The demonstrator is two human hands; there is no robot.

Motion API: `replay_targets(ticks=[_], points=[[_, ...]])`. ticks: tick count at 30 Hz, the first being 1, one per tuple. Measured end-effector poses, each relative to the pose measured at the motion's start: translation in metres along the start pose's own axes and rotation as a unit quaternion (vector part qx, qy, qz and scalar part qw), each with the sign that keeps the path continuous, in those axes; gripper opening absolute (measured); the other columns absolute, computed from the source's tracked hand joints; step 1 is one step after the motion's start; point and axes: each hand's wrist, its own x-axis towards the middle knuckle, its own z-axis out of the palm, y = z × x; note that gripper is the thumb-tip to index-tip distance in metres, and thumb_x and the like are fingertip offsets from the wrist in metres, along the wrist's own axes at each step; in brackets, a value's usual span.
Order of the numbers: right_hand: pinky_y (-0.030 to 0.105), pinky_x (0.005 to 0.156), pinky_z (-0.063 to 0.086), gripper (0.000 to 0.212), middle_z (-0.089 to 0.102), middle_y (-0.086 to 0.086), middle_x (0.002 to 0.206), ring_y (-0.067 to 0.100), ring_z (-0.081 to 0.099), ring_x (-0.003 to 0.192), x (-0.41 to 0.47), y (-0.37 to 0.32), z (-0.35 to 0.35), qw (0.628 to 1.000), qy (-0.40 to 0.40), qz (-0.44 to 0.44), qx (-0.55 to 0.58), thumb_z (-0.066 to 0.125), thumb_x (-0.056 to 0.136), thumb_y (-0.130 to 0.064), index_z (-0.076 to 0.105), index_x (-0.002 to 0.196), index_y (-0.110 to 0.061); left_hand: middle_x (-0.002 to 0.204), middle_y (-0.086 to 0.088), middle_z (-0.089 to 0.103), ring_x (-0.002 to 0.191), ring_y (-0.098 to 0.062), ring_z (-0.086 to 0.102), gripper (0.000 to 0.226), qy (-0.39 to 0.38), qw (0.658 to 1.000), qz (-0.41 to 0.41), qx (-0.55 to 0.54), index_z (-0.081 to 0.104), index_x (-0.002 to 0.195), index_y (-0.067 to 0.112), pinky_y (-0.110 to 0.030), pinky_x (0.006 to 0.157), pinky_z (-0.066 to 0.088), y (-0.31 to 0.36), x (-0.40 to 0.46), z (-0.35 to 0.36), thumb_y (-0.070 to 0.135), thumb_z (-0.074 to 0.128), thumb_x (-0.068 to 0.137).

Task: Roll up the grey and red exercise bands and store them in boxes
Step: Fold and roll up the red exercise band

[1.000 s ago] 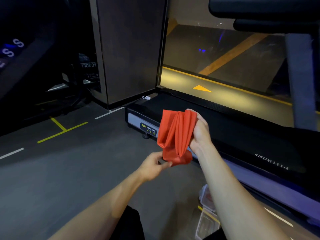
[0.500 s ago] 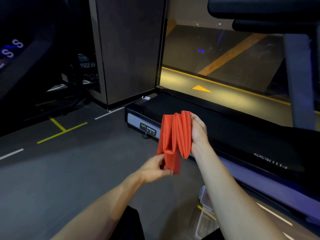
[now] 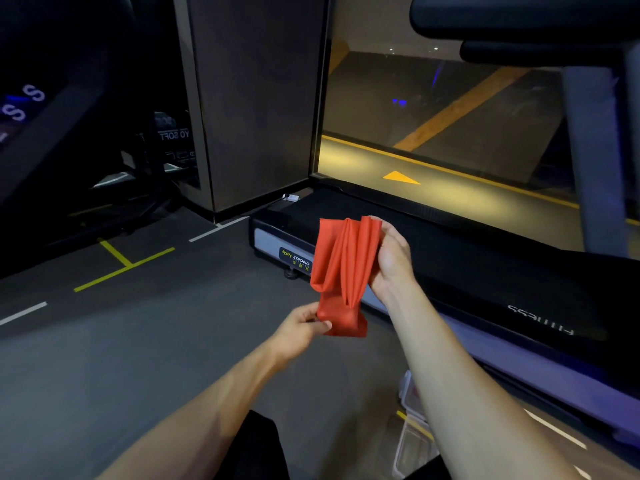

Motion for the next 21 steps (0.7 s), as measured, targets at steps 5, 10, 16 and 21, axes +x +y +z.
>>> replay_targets(ticks=[5,10,16,21], points=[[0.038,0.076,0.06,0.026,0.071,0.009,0.089,0.024,0.067,0.08,0.004,0.001,0.002,1.0,0.005,-0.004,-0.009,0.046,0.102,-0.001,0.069,0.099,-0.013,0.1,-0.018,0.059,0.088,-0.027,0.058,0.038,0.028,0.986,-0.041,-0.162,0.067,0.104,0.004,-0.033,0.085,0.05,0.005,0.003,-0.003,0.007,0.061,0.067],[0.043,0.085,0.06,0.023,0.072,0.012,0.096,0.024,0.068,0.084,0.007,0.007,0.003,1.0,0.014,0.002,-0.011,0.048,0.102,-0.002,0.069,0.108,-0.01,0.097,-0.019,0.062,0.079,-0.025,0.061,0.043,-0.007,0.982,-0.035,-0.185,0.066,0.107,0.002,-0.036,0.079,0.053,0.006,0.003,-0.005,0.008,0.058,0.066],[0.027,0.059,0.056,0.017,0.066,0.004,0.073,0.015,0.064,0.061,0.016,0.014,0.003,0.999,0.029,0.021,-0.03,0.057,0.1,-0.005,0.068,0.091,-0.014,0.06,0.009,0.053,0.058,-0.007,0.047,0.01,-0.102,0.993,-0.048,0.029,0.061,0.058,0.021,-0.026,0.061,0.039,0.007,-0.007,0.011,0.015,0.057,0.065],[0.037,0.074,0.062,0.016,0.073,0.009,0.085,0.022,0.07,0.075,0.012,0.012,0.0,0.999,0.023,0.03,-0.017,0.056,0.099,-0.003,0.069,0.104,-0.011,0.074,0.009,0.061,0.073,-0.008,0.056,0.006,-0.126,0.983,-0.021,0.133,0.063,0.078,0.019,-0.031,0.075,0.046,0.004,-0.011,0.006,0.017,0.062,0.073]])
